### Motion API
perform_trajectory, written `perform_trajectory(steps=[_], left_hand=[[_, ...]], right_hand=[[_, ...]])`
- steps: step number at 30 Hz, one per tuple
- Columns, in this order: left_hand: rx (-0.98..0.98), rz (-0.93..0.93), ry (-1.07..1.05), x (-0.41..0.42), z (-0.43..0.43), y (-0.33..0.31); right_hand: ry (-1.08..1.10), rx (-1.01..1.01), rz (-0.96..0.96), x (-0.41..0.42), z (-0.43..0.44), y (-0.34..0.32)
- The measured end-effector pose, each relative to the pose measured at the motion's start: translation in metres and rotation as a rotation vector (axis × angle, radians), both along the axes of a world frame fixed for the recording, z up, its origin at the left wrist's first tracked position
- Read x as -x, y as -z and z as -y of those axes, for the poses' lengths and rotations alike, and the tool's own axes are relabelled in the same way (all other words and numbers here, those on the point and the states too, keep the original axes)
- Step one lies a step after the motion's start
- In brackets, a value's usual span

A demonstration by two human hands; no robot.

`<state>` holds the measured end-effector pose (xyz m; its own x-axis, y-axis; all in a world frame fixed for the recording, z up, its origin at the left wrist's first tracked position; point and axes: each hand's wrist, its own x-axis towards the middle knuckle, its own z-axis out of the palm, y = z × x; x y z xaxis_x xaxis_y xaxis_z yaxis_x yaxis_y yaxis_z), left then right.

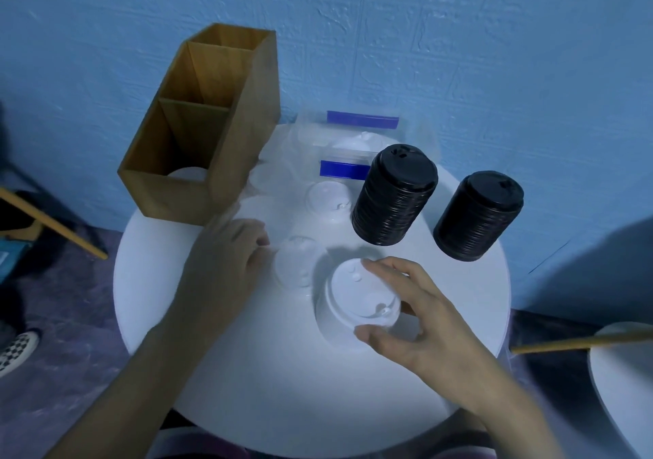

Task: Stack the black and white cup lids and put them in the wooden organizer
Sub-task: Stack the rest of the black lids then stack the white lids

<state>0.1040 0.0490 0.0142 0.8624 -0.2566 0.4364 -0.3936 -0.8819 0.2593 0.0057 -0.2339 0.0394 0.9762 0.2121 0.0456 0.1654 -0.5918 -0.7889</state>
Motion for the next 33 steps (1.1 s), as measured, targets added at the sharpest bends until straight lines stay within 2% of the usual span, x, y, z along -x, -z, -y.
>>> perform_trajectory(steps=[2, 5, 8, 15, 20, 22, 24, 27, 33], left_hand=[[0.101, -0.082, -0.038, 0.012, 0.000, -0.006], [0.396, -0.239, -0.088, 0.019, -0.001, -0.017], [0.611, -0.329, -0.049, 0.023, -0.009, -0.028], [0.846, -0.249, -0.001, 0.043, 0.006, -0.051], [1.357, -0.465, 0.096, 0.053, 0.029, -0.055], [1.489, -0.564, 0.136, 0.055, 0.033, -0.054], [1.524, -0.608, 0.163, 0.055, 0.036, -0.054], [1.475, -0.622, 0.180, 0.054, 0.042, -0.054], [1.379, -0.527, 0.178, 0.054, 0.055, -0.058]], right_hand=[[-0.006, -0.019, 0.001, 0.000, -0.004, 0.001], [-0.007, -0.018, -0.003, 0.000, -0.008, 0.004], [-0.002, -0.029, -0.011, 0.001, -0.009, 0.005], [-0.018, -0.055, 0.001, 0.000, -0.018, 0.004], [-0.034, -0.079, -0.034, 0.000, -0.027, 0.005], [-0.015, -0.114, -0.028, -0.002, -0.028, 0.000], [0.031, -0.140, 0.060, -0.007, -0.028, -0.009], [0.051, -0.124, 0.184, -0.018, -0.033, -0.022], [0.042, -0.054, 0.238, -0.032, -0.042, -0.034]])
